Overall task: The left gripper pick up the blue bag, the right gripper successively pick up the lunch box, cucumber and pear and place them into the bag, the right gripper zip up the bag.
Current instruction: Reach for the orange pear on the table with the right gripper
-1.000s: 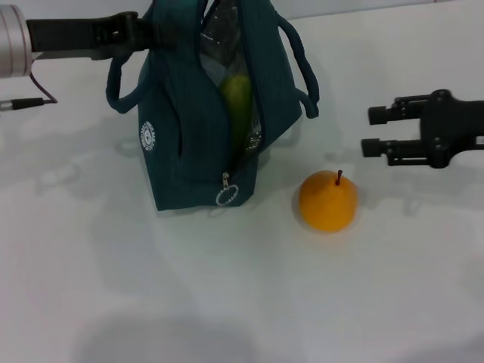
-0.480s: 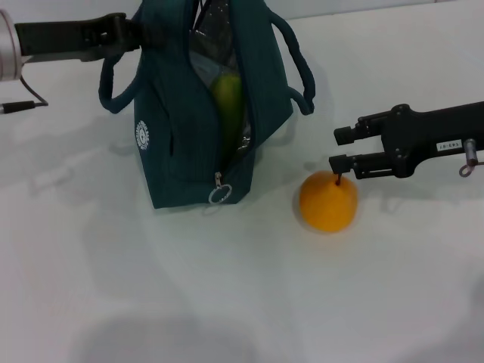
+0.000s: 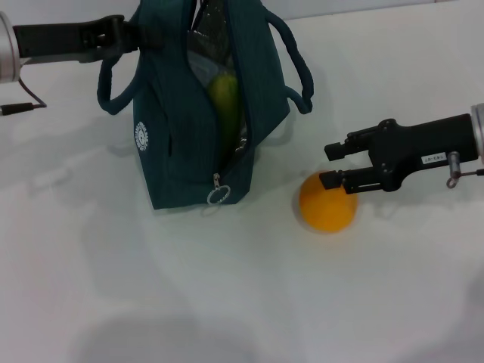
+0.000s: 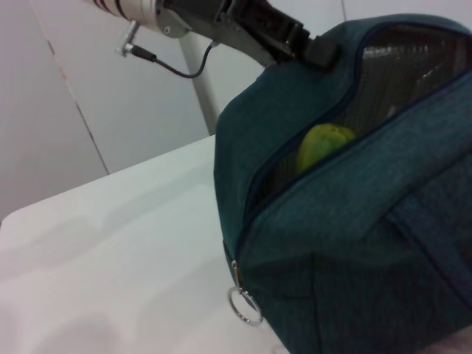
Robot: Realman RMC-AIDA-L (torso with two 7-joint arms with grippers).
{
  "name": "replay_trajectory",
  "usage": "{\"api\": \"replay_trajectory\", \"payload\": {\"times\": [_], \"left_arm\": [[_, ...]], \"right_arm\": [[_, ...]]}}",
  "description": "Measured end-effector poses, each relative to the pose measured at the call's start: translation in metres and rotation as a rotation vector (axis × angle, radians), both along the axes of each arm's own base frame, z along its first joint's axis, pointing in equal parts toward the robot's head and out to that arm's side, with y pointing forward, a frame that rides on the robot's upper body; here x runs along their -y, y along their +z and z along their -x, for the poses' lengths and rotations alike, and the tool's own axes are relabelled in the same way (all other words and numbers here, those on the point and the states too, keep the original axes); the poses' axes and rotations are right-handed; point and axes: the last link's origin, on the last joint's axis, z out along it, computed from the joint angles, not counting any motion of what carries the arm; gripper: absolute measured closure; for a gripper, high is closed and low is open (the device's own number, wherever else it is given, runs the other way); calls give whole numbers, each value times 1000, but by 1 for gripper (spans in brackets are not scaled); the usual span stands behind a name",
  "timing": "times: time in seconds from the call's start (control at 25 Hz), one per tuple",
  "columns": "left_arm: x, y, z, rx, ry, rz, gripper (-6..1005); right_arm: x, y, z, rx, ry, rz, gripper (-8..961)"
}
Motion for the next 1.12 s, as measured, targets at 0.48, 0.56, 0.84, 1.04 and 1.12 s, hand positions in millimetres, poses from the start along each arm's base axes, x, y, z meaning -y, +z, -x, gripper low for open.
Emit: {"api": "replay_trajectory", "payload": {"times": [0.48, 0.56, 0.84, 1.04, 1.12], "left_arm": [[0, 2, 2, 3, -1, -10, 953], [0, 2, 2, 4, 0, -11, 953], [0, 2, 2, 4, 0, -11, 953], [0, 2, 3, 4, 1, -11, 953], [0, 2, 3, 4, 1, -11, 953]], "right_arm": [[0, -8, 5, 9, 6, 23, 485], [0, -9, 5, 11, 4, 26, 493], [-1, -11, 5, 18, 2, 26, 546], [-1, -12, 5, 23, 2, 27, 652], [-1, -12, 5, 23, 1, 26, 710]]}}
